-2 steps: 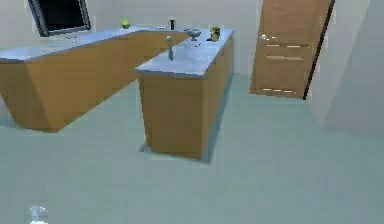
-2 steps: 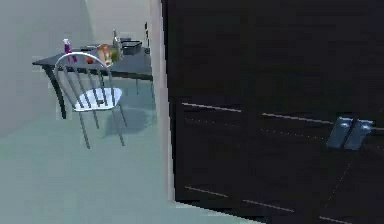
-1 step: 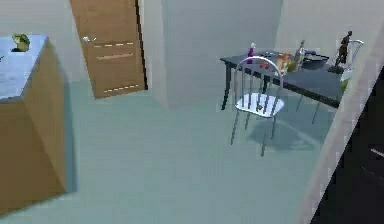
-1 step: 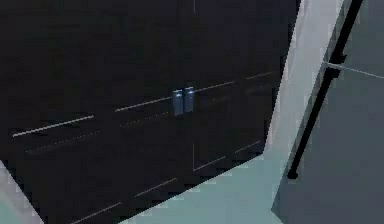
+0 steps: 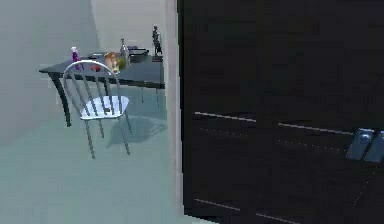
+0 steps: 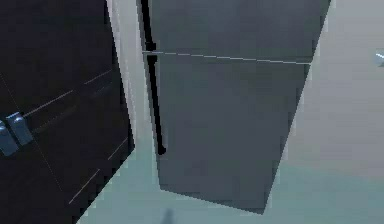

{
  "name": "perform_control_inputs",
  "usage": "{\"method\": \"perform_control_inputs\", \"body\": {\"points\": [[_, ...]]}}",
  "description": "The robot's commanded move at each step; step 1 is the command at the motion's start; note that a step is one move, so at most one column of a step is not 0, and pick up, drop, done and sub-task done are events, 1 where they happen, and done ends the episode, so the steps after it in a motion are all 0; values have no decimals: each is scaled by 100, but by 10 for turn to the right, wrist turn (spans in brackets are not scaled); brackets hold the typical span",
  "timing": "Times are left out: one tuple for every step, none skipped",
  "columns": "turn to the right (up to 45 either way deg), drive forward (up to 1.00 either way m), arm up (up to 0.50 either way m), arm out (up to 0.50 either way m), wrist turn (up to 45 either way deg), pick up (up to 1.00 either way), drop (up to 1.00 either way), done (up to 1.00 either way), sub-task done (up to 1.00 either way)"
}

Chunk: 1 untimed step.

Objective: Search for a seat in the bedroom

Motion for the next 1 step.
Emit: {"method": "perform_control_inputs", "body": {"points": [[150, 0, 0, 0, 0, 0, 0, 0, 0]]}}
